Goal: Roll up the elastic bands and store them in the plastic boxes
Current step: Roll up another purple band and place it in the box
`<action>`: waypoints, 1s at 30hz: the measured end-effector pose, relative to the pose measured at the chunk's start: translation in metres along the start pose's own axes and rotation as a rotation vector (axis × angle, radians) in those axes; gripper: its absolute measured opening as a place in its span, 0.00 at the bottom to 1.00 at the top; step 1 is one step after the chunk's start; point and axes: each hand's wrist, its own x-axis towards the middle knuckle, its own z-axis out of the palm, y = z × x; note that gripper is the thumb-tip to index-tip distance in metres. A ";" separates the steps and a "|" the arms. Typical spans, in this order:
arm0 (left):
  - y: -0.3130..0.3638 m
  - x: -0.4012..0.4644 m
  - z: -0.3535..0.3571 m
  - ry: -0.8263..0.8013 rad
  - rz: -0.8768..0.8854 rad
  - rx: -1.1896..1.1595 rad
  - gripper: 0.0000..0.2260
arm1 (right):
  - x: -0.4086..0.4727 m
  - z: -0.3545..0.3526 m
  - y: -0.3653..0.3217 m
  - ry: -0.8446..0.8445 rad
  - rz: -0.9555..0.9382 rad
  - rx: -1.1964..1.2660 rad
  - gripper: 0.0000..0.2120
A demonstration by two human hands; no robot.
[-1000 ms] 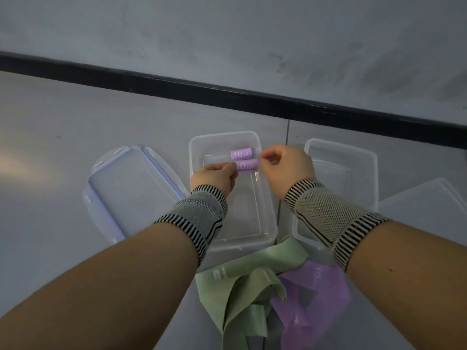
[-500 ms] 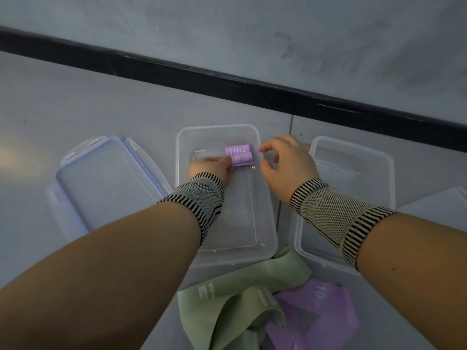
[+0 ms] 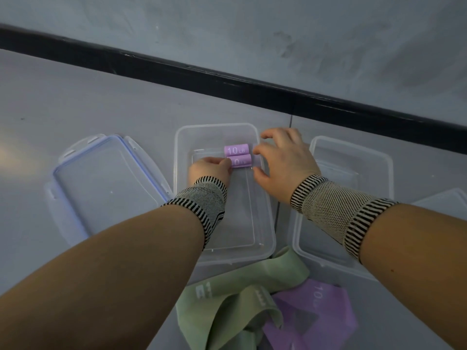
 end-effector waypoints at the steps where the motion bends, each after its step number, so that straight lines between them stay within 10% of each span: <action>1: -0.001 0.000 0.000 0.002 0.005 0.007 0.04 | 0.000 0.000 0.000 -0.008 -0.019 -0.026 0.19; 21: 0.006 -0.002 -0.003 0.012 0.090 0.204 0.03 | 0.016 0.005 -0.030 -0.446 -0.360 -0.516 0.25; 30: 0.005 -0.001 -0.008 -0.003 0.170 0.241 0.03 | 0.016 0.022 -0.041 -0.501 -0.165 -0.629 0.34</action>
